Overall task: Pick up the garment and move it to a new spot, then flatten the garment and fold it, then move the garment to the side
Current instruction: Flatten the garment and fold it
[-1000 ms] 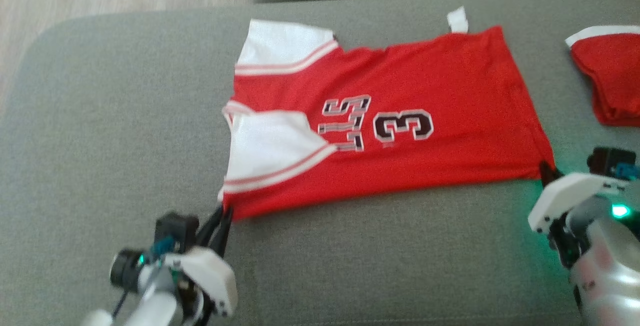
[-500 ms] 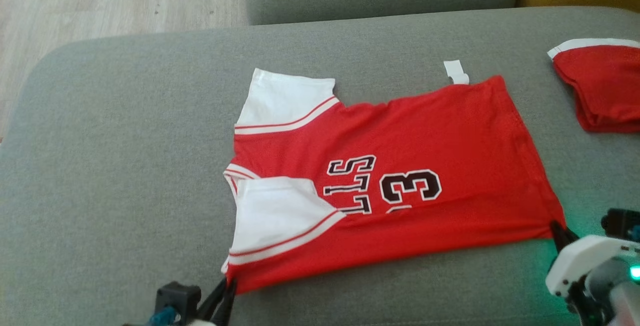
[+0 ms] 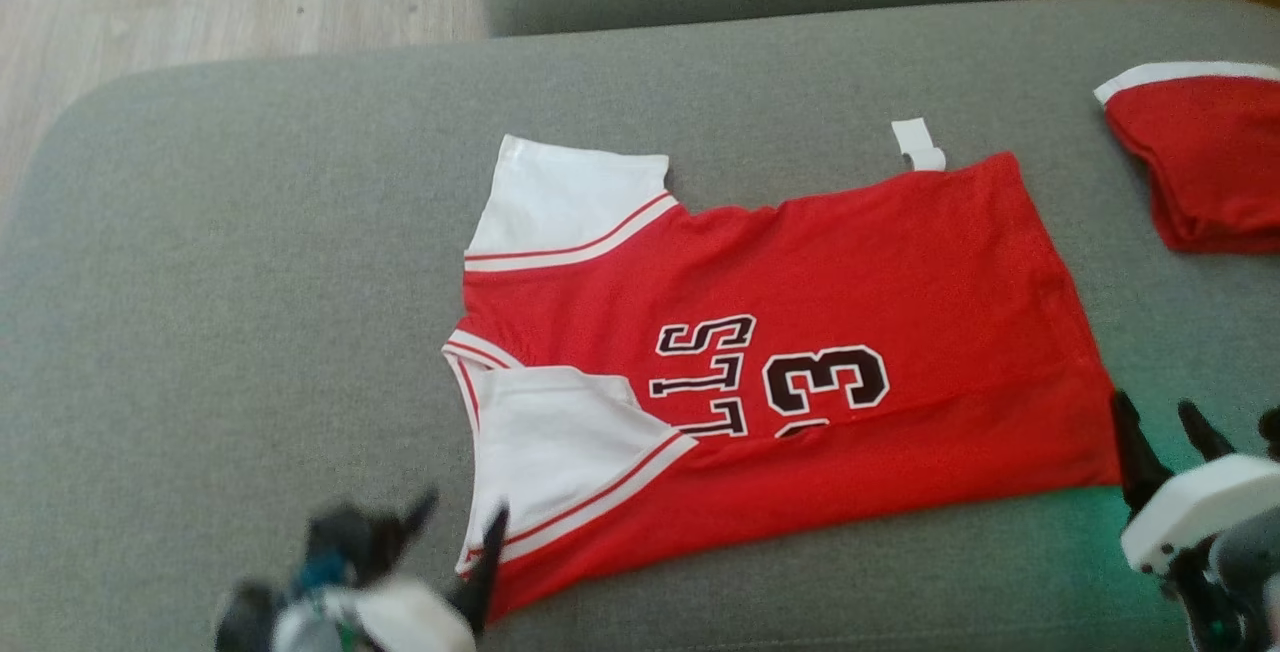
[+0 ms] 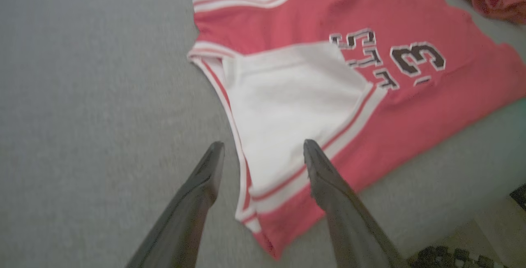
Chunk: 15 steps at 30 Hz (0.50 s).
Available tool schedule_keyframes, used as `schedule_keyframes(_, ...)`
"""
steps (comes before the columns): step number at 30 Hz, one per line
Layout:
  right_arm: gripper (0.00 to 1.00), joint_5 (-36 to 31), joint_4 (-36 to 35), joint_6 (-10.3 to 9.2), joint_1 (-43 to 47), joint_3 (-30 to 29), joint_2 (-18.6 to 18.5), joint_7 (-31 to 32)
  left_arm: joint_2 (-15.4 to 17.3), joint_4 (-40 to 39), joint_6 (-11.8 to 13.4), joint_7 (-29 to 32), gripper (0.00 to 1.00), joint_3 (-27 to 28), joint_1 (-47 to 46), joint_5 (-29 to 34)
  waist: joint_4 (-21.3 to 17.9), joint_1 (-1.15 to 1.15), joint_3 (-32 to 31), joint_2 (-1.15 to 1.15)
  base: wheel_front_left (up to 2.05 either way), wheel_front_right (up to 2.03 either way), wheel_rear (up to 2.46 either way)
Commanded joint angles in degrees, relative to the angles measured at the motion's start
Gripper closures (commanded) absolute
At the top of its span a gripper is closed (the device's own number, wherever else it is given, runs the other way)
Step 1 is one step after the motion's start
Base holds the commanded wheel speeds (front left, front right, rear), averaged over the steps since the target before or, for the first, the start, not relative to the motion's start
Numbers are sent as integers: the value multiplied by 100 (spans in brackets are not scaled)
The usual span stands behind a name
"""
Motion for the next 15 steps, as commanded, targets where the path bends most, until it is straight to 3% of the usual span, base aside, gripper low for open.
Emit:
schedule_keyframes(1, 0, 23, -310, 37, -72, 57, -53, -47, 141, -276, -51, -12, 0, 323, -540, -43, 4, 0, 71, 0, 0, 0, 0)
schedule_keyframes(8, 0, 29, -971, 37, -189, 133, 79, -121, 368, -352, -598, 587, 0, 693, -2542, -98, -14, 0, 671, 0, 0, 0, 0)
schedule_keyframes(15, 0, 58, -1184, 37, -630, 308, 53, -151, 164, 1264, -1555, 1227, 0, 778, -4791, -529, -241, 0, 1485, 0, 0, 0, 0)
